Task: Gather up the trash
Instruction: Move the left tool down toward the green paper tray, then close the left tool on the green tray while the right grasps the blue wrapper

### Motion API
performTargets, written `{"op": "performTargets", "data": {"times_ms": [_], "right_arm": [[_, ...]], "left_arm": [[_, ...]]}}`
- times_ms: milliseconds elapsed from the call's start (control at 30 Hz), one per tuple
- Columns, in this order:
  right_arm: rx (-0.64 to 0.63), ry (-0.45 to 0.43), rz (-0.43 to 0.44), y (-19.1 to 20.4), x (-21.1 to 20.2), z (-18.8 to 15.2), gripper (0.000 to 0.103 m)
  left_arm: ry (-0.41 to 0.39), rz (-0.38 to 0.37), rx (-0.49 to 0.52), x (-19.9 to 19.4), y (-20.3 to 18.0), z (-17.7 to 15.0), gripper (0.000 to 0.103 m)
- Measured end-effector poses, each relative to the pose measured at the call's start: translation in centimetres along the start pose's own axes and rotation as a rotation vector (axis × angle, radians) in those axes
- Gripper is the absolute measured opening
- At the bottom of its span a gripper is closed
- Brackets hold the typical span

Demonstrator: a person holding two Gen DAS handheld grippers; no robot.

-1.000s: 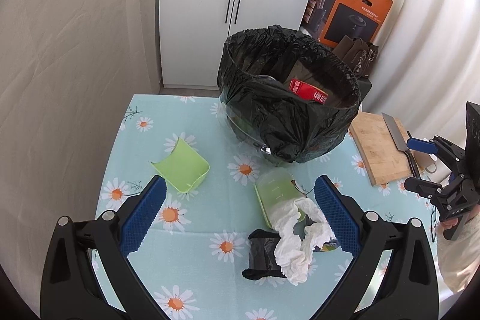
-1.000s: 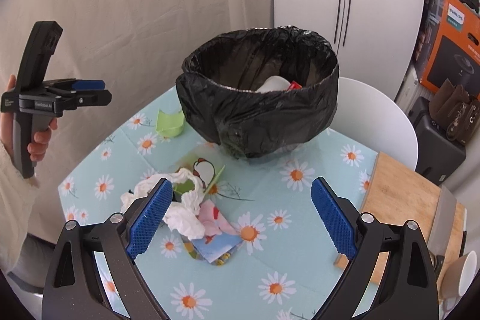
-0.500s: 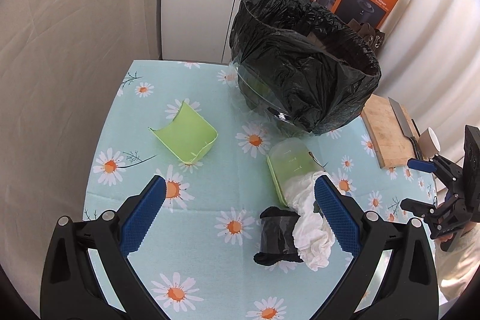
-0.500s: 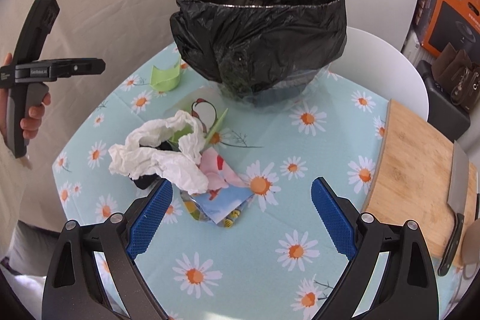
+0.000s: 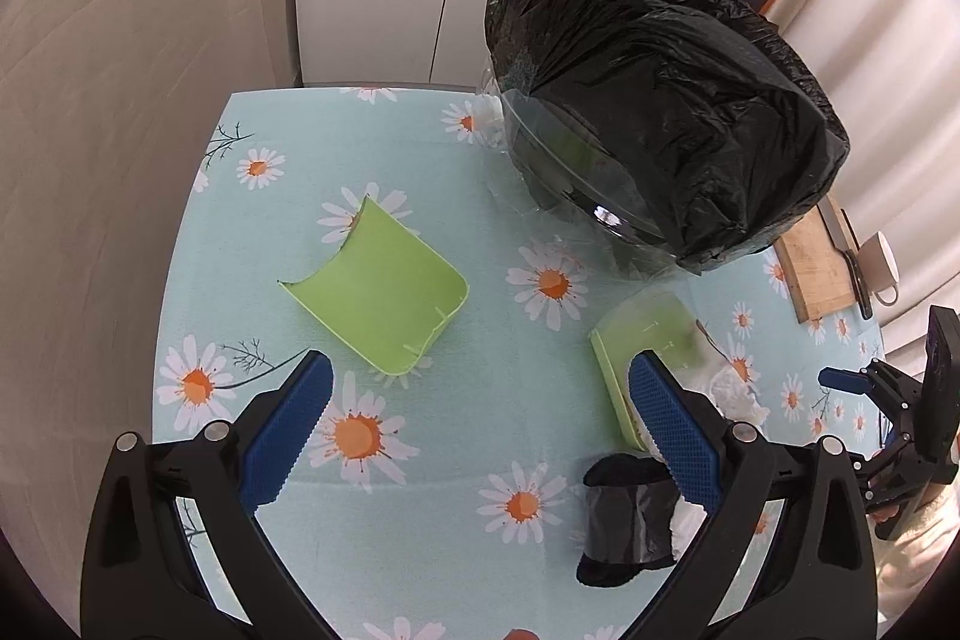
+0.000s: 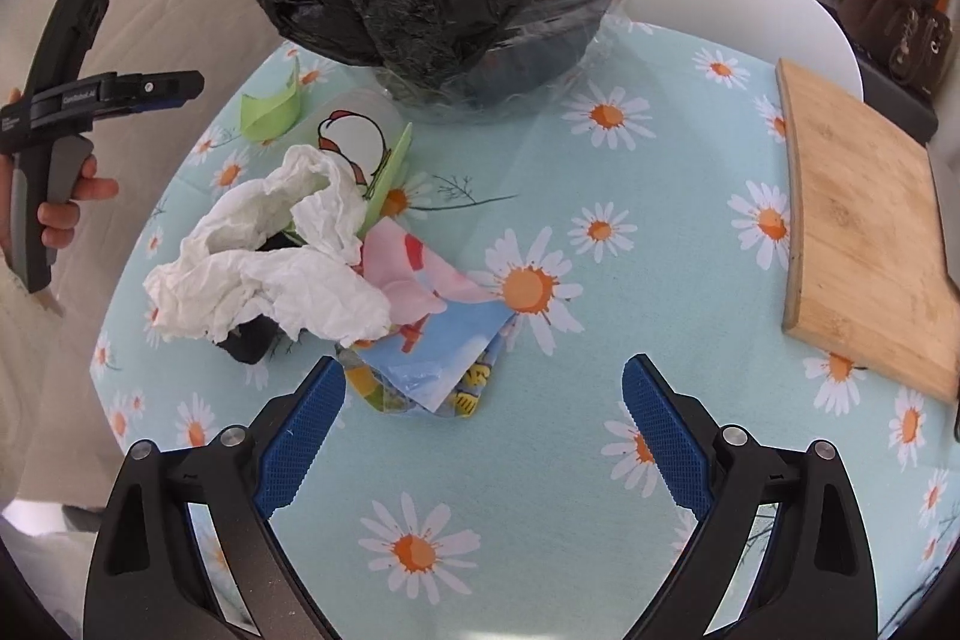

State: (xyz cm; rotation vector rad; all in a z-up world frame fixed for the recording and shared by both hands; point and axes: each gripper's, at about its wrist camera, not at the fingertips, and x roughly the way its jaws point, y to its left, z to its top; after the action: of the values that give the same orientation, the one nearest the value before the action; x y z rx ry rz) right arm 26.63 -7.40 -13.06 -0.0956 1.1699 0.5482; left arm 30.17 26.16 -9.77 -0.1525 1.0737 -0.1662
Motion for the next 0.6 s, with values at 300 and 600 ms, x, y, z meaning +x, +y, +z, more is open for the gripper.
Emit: {"op": "performTargets", "data": {"times_ms": [300,600], "right_arm": [[0.106,0.02,-0.016,-1.0,2.4,0.6,0.089],[0.104,0.058,-0.014,-1.2,3.1,0.1,0.089]], "left_arm": [[0.045,0.012,0.024,3.7,1.4,2.2,0.097],[0.108,0.031,0.043,7.2,2.2,3.3,0.097]]}}
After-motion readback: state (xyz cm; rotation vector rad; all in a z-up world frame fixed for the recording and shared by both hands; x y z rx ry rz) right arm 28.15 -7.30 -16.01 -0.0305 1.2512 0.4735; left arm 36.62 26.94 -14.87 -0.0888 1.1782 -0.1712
